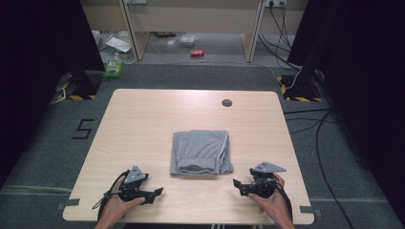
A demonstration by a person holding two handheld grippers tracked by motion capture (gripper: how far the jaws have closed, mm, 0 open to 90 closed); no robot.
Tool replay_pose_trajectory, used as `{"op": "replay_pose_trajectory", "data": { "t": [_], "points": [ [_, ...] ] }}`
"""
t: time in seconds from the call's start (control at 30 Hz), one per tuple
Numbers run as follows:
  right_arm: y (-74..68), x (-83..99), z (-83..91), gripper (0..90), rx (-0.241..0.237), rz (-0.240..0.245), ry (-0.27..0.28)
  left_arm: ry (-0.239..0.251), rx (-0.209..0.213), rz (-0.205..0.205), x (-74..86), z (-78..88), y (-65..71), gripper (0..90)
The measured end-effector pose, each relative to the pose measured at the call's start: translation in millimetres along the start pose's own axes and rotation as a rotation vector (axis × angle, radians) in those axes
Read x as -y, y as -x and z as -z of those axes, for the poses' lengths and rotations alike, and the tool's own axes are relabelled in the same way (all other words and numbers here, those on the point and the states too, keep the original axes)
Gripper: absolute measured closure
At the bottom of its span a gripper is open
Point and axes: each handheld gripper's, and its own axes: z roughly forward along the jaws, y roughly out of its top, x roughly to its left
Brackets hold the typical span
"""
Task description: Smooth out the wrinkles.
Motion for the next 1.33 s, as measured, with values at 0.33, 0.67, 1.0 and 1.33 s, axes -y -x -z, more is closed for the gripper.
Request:
{"op": "replay_pose_trajectory", "data": {
  "t": [0.33,0.67,1.0,1.33],
  "points": [
    [-5.9,15.8,-0.5,16.2,0.038,0.007,-0.085,-0.009,-0.059,-0.067,7.0,2.5,8.3,13.8],
    [-17.6,18.0,-3.4,14.6,0.114,0.121,-0.152,-0.012,-0.059,-0.062,7.3,2.3,8.6,11.9],
    [-17.0,18.2,-3.6,14.1,0.109,0.124,-0.149,-0.012,-0.059,-0.062,7.2,2.3,8.6,11.8],
    [-16.7,18.3,-3.8,13.9,0.107,0.125,-0.147,-0.012,-0.059,-0.061,7.3,2.3,8.6,11.8]
  ]
}}
